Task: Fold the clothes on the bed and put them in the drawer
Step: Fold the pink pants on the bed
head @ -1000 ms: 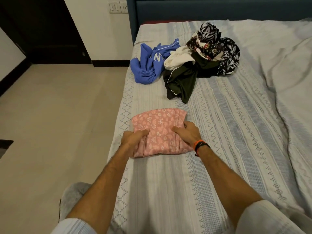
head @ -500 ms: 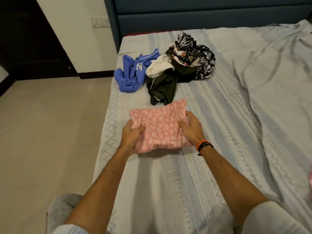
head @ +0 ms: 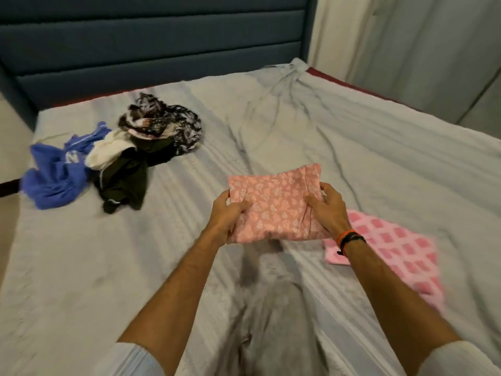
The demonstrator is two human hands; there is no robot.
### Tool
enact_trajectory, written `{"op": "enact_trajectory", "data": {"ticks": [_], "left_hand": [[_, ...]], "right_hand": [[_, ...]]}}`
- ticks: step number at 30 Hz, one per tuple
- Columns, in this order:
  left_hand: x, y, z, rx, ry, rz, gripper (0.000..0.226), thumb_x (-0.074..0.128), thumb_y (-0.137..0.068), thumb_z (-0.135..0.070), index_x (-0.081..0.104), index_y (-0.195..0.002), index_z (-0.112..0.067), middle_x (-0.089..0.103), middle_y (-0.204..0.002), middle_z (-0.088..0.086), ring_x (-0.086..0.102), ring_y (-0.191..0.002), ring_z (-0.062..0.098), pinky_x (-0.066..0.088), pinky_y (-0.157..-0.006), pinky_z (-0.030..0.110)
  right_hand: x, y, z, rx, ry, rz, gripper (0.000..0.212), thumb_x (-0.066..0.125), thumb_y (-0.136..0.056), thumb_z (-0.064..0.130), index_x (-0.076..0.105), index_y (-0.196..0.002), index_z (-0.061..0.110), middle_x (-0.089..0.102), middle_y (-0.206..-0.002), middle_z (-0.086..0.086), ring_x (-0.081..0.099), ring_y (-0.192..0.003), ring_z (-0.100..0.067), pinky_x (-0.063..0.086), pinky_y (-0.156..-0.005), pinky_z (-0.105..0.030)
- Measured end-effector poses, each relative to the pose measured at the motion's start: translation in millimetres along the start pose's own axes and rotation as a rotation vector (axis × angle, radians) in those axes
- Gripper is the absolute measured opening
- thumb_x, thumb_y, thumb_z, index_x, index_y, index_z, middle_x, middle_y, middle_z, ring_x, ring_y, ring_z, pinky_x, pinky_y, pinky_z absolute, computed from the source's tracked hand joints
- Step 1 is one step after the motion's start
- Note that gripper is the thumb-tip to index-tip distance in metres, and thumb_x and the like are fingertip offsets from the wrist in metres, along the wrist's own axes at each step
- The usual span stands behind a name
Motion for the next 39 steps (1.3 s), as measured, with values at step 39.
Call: {"op": "enact_trajectory", "data": {"ticks": [39], "left_hand": [[280.5,-17.1,106.5,0.562,-1.141,0.661,0.072,0.033,-0.098,-0.062,0.008,-0.158,-0.028,-0.003,-0.166,0.000,-0.004,-0.152,0.018,0.005,-0.124,0.046]], "right_hand": [[-151.5,14.1,-205.5,0.102,0.741,-0.067,0.068,0.029,-0.100,0.061,0.022,-0.157,0.025,0.011,-0.165,-0.009,0.001,-0.153,-0.023,0.005,-0.124,-0.040]]}}
Point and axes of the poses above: each hand's wrist, its own y-axis away from the middle knuckle, its own x-axis out of the palm, z = x × y, the point moved 2 cm from there along -y, towards the middle knuckle
